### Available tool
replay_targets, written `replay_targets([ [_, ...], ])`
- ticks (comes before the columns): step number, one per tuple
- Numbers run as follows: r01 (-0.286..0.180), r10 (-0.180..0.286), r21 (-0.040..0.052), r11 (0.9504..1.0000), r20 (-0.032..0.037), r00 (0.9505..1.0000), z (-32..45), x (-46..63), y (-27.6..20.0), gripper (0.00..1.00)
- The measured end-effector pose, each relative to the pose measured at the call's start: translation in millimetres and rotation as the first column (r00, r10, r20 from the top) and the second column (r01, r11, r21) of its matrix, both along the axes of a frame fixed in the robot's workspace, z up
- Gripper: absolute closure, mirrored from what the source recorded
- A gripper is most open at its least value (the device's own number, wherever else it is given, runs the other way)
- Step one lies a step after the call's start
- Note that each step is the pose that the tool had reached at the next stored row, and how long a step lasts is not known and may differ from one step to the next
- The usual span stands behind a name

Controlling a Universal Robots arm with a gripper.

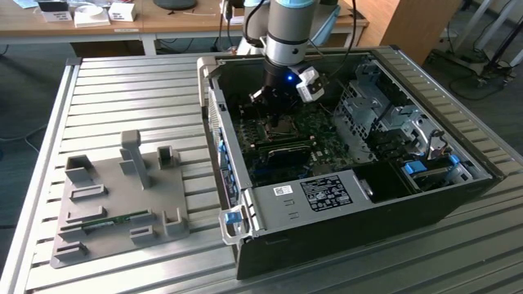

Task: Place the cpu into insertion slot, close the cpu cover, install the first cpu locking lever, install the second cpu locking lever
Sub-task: 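Close the cpu cover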

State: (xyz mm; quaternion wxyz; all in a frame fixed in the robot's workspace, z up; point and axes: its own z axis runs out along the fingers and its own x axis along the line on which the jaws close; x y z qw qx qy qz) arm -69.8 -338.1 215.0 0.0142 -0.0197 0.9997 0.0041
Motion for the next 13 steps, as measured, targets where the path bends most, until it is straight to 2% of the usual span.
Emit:
replay_targets([
  [13,0.000,0.000,0.0000,1.0000,-0.0001,1.0000,-10.3,-4.0,0.0,0.89],
])
